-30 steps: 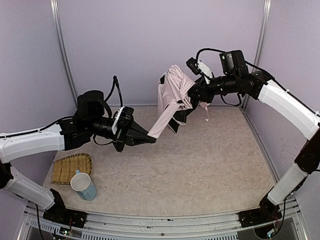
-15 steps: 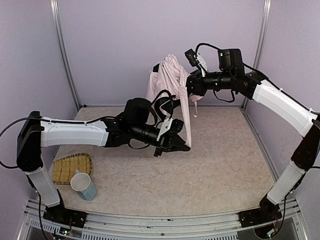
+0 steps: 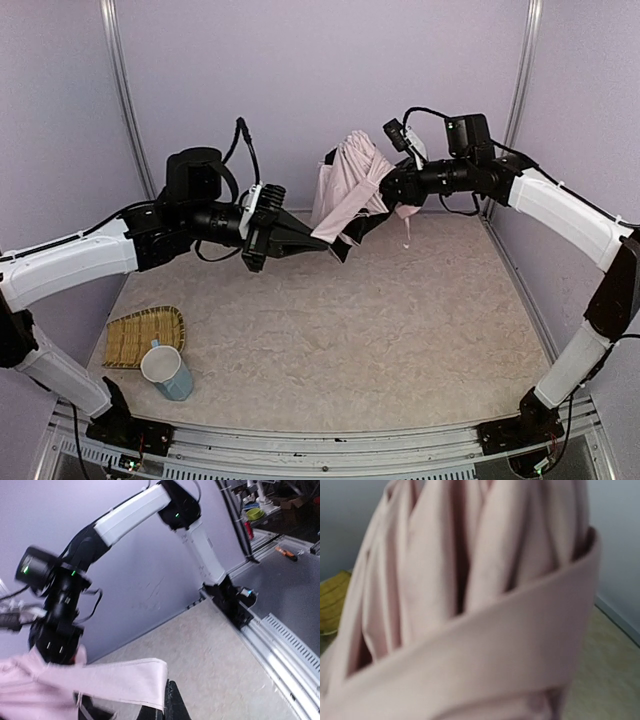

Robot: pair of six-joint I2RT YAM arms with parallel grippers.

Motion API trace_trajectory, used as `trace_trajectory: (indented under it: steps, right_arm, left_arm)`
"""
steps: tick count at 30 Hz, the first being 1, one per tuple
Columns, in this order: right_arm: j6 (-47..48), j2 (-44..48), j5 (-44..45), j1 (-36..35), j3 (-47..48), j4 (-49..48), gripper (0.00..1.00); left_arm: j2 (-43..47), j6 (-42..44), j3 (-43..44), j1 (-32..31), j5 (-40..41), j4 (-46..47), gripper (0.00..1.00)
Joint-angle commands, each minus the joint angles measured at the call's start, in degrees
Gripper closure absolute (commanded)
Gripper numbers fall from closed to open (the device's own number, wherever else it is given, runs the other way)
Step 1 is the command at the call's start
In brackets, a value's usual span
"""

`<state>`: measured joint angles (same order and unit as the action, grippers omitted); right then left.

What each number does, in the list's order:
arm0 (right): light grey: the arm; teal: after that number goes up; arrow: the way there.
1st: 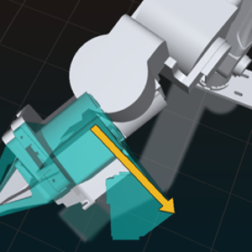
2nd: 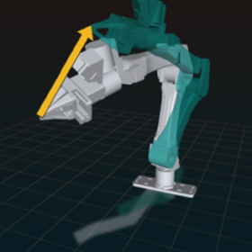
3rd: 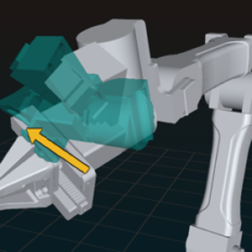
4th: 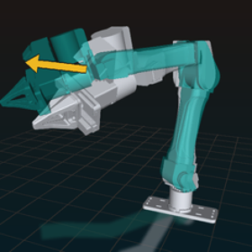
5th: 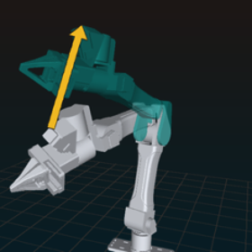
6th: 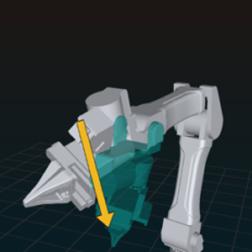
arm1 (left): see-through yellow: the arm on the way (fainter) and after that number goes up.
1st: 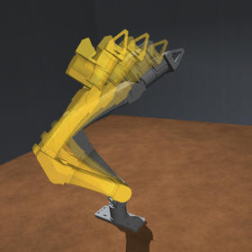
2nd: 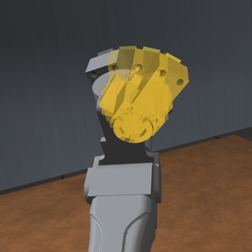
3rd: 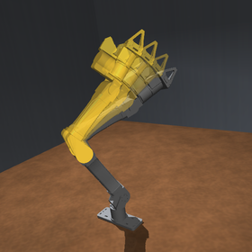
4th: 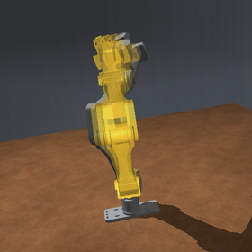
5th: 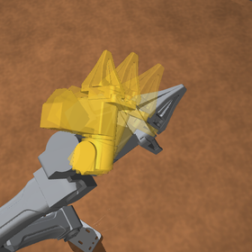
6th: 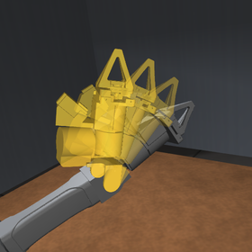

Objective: Put away the umbrella

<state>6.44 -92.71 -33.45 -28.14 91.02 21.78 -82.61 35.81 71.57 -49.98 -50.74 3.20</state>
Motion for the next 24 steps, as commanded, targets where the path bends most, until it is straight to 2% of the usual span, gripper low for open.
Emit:
trace_trajectory:
  steps: [1, 4, 8, 15, 19, 21, 24]
  right_arm:
    - [7.3, 6.4, -7.1, 2.8, 2.2, 2.1, 1.00]
    - [13.1, 6.7, -13.8, 2.5, 4.6, 10.2, 1.00]
    - [17.4, 7.4, -16.1, -0.7, 5.9, 17.9, 1.00]
    - [22.7, 5.8, -14.8, -17.7, 8.6, 28.1, 1.00]
    - [19.9, 6.5, -14.4, -23.4, 1.2, 24.2, 1.00]
    - [18.2, 6.4, -12.6, -25.8, -5.0, 19.7, 1.00]
    - [16.9, 3.4, -8.3, -28.3, -9.8, 19.3, 1.00]
  left_arm:
    - [1.7, 11.6, -4.1, 7.7, -0.3, -16.7, 1.00]
    - [-1.8, 14.4, -4.0, 10.5, 4.4, -21.9, 1.00]
    - [-8.1, 17.7, -3.1, 13.1, 6.7, -21.9, 1.00]
    - [-21.4, 19.0, 4.8, 18.1, 5.8, -18.3, 1.00]
    - [-25.8, 19.2, 7.8, 19.8, 1.6, -12.4, 1.00]
    - [-28.2, 19.6, 11.4, 19.7, 0.6, -12.2, 1.00]
    - [-31.5, 20.6, 16.0, 19.5, -0.3, -13.5, 1.00]
